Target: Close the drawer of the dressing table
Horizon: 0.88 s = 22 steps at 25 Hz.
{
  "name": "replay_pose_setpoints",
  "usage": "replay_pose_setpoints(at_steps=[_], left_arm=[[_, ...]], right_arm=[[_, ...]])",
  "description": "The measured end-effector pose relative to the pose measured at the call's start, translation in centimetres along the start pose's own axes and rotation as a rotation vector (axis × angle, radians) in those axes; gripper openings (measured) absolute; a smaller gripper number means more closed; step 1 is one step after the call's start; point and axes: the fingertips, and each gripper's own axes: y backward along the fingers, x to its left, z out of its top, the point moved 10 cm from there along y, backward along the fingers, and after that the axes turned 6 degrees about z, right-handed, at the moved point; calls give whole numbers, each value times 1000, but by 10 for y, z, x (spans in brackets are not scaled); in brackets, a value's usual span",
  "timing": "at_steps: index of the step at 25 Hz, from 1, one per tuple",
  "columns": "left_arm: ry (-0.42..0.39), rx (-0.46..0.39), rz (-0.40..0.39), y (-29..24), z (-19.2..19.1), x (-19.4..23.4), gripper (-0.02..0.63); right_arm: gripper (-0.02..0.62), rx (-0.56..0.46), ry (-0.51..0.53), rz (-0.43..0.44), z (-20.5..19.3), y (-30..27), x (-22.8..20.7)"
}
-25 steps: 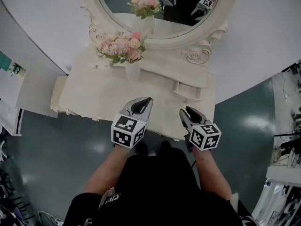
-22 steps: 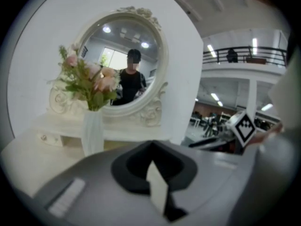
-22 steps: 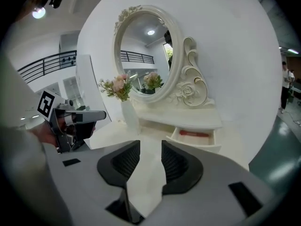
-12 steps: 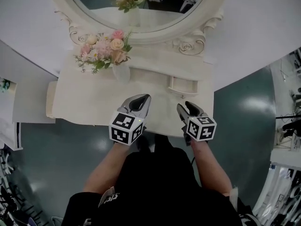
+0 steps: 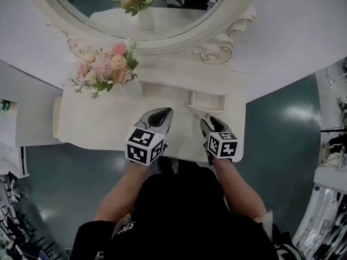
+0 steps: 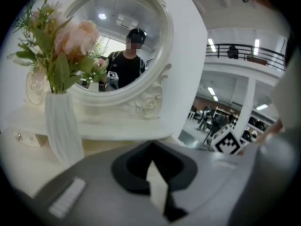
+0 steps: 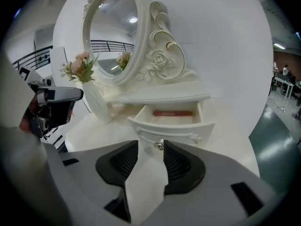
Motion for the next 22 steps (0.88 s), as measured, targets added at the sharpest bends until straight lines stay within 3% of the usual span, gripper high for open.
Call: replay_pose_setpoints(at_steps=[12,22], left_arm=[[27,38,9,-10,-10,3,9],[32,44,21,-6,-11,9,9]], right_arm=[[156,33,-19,-7,-4,-22,-11],[89,31,7,-47,-4,-24,-15]])
